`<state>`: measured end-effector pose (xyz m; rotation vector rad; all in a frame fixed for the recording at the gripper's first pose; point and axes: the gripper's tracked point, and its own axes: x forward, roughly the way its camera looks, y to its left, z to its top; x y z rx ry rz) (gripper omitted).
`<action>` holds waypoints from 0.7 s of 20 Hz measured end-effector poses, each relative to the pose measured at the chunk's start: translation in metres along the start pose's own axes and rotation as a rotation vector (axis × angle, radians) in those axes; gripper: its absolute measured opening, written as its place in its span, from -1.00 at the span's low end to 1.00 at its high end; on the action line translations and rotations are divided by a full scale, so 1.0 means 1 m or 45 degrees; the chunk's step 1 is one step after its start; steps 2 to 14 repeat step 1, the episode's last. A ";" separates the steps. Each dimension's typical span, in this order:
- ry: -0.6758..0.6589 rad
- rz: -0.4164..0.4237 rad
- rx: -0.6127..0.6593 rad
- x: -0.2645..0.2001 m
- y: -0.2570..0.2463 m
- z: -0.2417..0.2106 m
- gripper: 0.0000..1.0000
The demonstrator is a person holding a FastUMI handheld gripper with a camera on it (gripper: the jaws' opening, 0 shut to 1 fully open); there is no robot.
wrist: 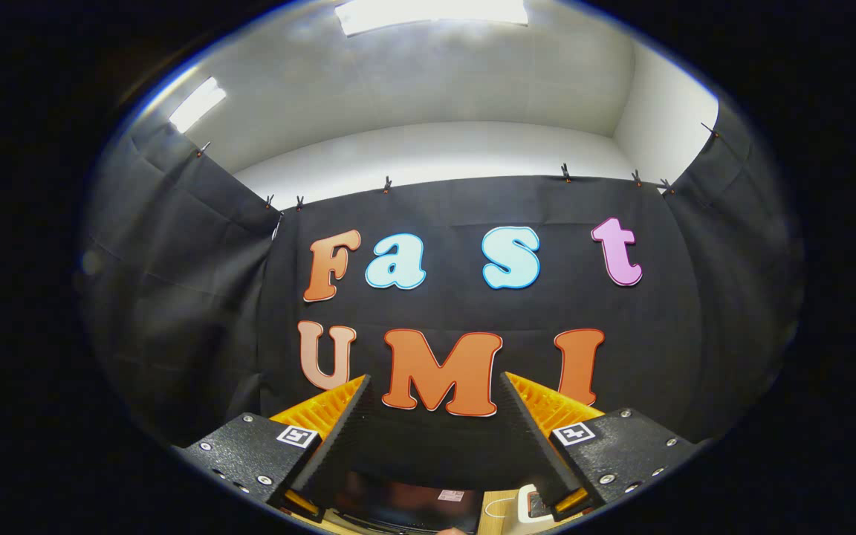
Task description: Open the toaster oven, put the food inside, and close the toaster oven door.
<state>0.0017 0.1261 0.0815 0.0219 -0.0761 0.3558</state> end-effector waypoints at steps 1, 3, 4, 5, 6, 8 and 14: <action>0.002 -0.001 -0.002 0.000 0.000 -0.001 0.98; 0.002 -0.001 -0.002 0.000 0.000 -0.001 0.98; 0.002 -0.001 -0.002 0.000 0.000 -0.001 0.98; 0.002 -0.001 -0.002 0.000 0.000 -0.001 0.98; 0.002 -0.001 -0.002 0.000 0.000 -0.001 0.98; 0.002 -0.001 -0.002 0.000 0.000 -0.001 0.98; 0.002 -0.001 -0.002 0.000 0.000 -0.001 0.98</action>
